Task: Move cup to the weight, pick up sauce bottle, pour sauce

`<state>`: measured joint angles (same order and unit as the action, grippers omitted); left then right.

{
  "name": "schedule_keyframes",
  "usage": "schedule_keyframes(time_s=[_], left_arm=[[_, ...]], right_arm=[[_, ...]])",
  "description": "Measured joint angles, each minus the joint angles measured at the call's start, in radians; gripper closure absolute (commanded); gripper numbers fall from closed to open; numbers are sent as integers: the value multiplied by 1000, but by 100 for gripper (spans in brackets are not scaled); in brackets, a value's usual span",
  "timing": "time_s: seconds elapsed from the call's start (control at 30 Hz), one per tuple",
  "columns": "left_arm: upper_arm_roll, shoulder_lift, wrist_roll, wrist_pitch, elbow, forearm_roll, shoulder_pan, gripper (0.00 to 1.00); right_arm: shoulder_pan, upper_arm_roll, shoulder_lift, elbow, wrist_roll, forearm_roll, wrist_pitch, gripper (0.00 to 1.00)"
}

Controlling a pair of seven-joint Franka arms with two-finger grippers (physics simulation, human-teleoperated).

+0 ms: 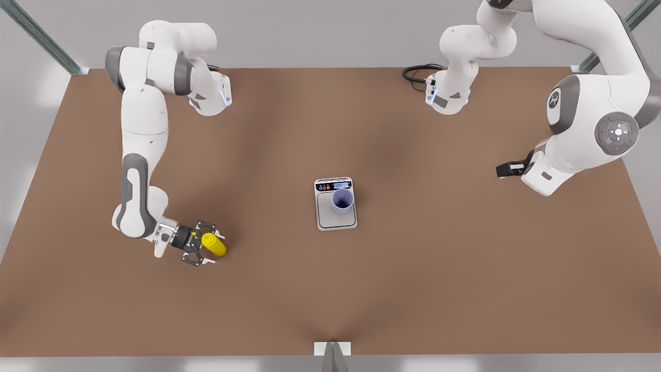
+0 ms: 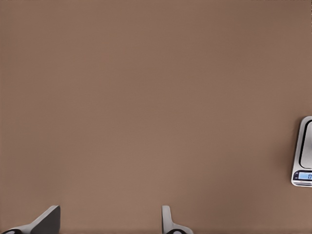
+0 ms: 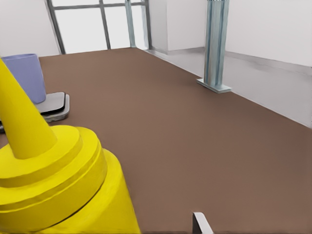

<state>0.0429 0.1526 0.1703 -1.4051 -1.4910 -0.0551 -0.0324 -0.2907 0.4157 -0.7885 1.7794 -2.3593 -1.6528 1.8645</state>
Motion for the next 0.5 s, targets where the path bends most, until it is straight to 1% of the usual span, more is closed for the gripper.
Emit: schedule_keyframes(time_s=[0.5], left_arm=[[0,1,0,0,0,0,0,0]], right_arm=[[7,0,0,4,-1,2,-5,0]])
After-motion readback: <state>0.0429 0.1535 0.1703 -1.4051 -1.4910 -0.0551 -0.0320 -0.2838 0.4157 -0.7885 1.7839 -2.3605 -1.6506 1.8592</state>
